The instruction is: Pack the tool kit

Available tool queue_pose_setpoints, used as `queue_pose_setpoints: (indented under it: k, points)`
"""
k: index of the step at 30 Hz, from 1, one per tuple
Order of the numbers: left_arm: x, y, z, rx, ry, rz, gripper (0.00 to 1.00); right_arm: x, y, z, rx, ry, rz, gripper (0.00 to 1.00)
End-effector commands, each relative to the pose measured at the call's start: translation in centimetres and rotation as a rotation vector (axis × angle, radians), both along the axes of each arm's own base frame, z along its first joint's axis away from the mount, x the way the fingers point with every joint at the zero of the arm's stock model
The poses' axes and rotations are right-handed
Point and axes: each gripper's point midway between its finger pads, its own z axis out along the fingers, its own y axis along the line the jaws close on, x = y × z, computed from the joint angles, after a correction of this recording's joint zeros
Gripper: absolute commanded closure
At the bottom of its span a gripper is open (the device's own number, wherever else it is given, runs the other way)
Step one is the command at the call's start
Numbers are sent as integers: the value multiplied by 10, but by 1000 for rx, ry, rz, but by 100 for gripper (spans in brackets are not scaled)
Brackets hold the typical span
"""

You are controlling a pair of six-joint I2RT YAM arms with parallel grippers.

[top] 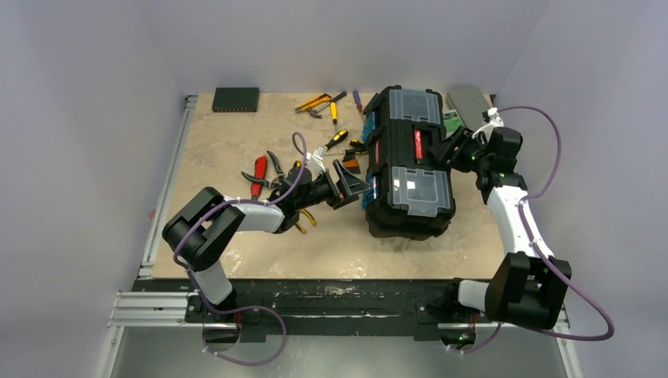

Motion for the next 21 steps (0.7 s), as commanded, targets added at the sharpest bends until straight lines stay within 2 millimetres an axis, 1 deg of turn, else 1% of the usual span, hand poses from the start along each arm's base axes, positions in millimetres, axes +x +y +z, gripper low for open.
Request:
queue_pose_setpoints:
  k: [1, 4, 10, 12, 21]
  points:
    - [2, -15, 27, -82, -53, -48, 0, -31, -6, -89, 34, 327, -83, 100]
    - [1, -18, 21, -95, -30, -59, 0, -31, -6, -90, 37, 330, -79, 100]
    - [2, -34, 21, -173, 2, -102, 0, -29, -7, -87, 35, 324, -83, 100]
    - [1, -40, 17, -183, 20, -112, 0, -29, -6, -87, 36, 324, -79, 100]
    - [1, -56, 17, -233, 52, -150, 0, -30, -2, -89, 49, 324, -63, 100]
